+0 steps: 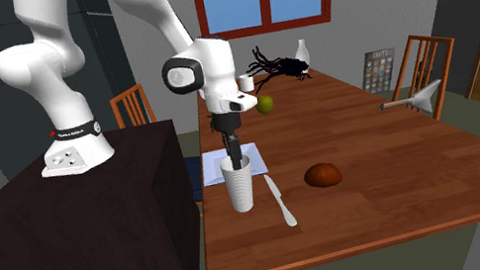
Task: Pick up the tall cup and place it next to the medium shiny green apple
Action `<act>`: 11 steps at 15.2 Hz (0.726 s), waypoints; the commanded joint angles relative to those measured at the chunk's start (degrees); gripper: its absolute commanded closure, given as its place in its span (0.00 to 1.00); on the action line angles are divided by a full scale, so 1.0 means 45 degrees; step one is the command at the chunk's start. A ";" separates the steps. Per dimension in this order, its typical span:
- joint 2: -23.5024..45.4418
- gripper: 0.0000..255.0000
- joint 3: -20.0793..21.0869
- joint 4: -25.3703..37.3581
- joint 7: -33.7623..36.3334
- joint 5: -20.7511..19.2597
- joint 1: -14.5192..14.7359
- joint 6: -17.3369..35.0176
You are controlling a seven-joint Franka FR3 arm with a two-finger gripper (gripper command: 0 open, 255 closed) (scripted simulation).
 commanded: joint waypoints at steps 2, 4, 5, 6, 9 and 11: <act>0.0039 0.00 0.0006 0.0009 -0.0016 0.0007 -0.0018 0.0037; 0.0039 0.00 0.0006 0.0009 -0.0016 0.0007 -0.0018 0.0037; 0.0039 0.00 0.0006 0.0009 -0.0016 0.0007 -0.0018 0.0037; 0.0036 0.00 0.0005 0.0008 -0.0015 0.0007 -0.0017 0.0036; 0.0036 1.00 0.0005 0.0008 -0.0015 0.0007 -0.0017 0.0036; 0.0036 1.00 0.0005 0.0008 -0.0015 0.0007 -0.0017 0.0036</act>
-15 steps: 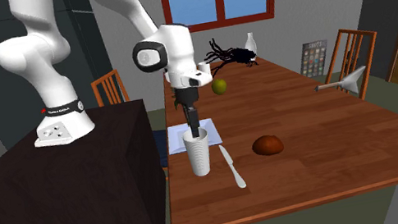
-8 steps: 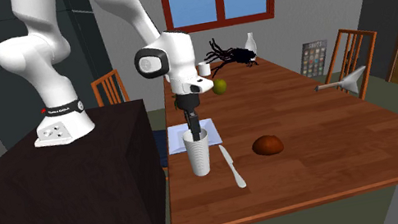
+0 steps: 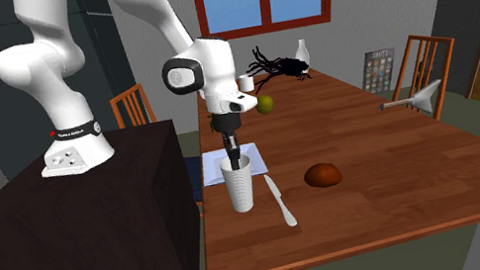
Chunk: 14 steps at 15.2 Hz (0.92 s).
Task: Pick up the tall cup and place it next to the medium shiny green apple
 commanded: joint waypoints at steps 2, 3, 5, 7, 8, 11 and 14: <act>0.0002 1.00 -0.0003 -0.0002 -0.0001 -0.0001 -0.0002 0.0001; 0.0001 1.00 -0.0003 -0.0001 -0.0003 0.0000 -0.0004 0.0000; 0.0005 1.00 -0.0002 0.0002 -0.0001 0.0000 -0.0003 0.0002; -0.0348 1.00 -0.0055 -0.0078 0.0010 -0.0049 0.0040 -0.0271; -0.0522 1.00 -0.0081 -0.0108 0.0017 -0.0075 0.0062 -0.0413; -0.1038 1.00 -0.0155 -0.0192 0.0038 -0.0155 0.0123 -0.0843; -0.1543 1.00 -0.0223 -0.0250 0.0063 -0.0239 0.0179 -0.1287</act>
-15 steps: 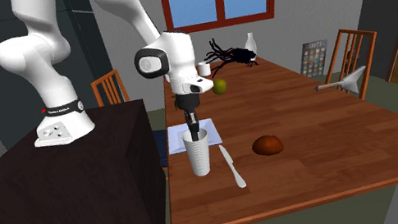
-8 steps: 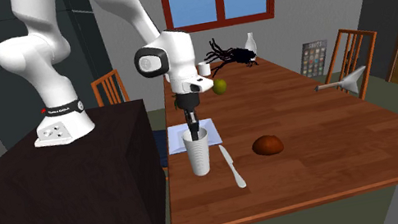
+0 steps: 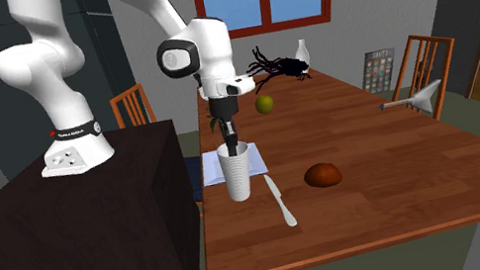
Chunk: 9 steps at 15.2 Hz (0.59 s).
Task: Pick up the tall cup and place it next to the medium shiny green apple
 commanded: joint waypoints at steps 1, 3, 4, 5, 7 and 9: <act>-0.0323 1.00 -0.0040 -0.0003 0.0009 -0.0050 0.0029 -0.0320; -0.0649 1.00 -0.0079 -0.0022 0.0026 -0.0108 0.0061 -0.0626; -0.0810 1.00 -0.0097 -0.0027 0.0035 -0.0136 0.0076 -0.0780; -0.0969 1.00 -0.0113 -0.0029 0.0043 -0.0165 0.0090 -0.0936; -0.1282 1.00 -0.0143 -0.0024 0.0060 -0.0220 0.0116 -0.1251; -0.1588 1.00 -0.0168 -0.0008 0.0076 -0.0275 0.0138 -0.1570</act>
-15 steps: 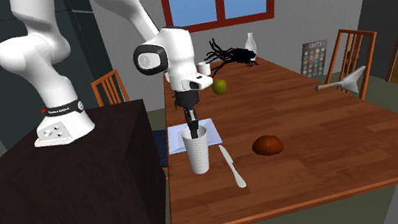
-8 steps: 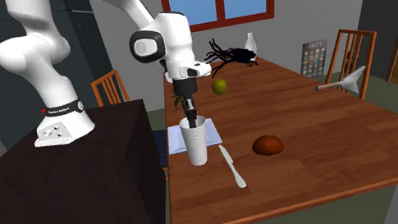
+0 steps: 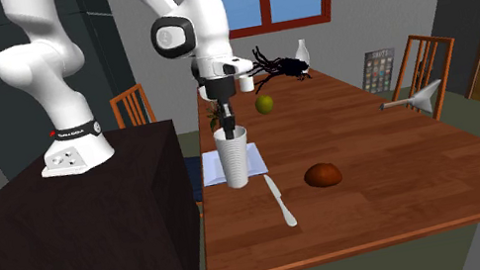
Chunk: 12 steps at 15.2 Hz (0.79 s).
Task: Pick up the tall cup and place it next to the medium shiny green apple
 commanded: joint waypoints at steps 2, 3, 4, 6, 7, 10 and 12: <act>-0.0463 1.00 -0.0034 0.0027 0.0036 -0.0087 0.0040 -0.0491; -0.0609 1.00 -0.0043 0.0046 0.0043 -0.0112 0.0049 -0.0654; -0.0753 1.00 -0.0052 0.0067 0.0049 -0.0136 0.0058 -0.0817; -0.1034 1.00 -0.0065 0.0118 0.0060 -0.0182 0.0074 -0.1146; -0.1172 1.00 -0.0070 0.0147 0.0064 -0.0203 0.0080 -0.1312; -0.1570 1.00 -0.0082 0.0254 0.0076 -0.0263 0.0099 -0.1812; -0.1823 1.00 -0.0086 0.0339 0.0081 -0.0298 0.0110 -0.2148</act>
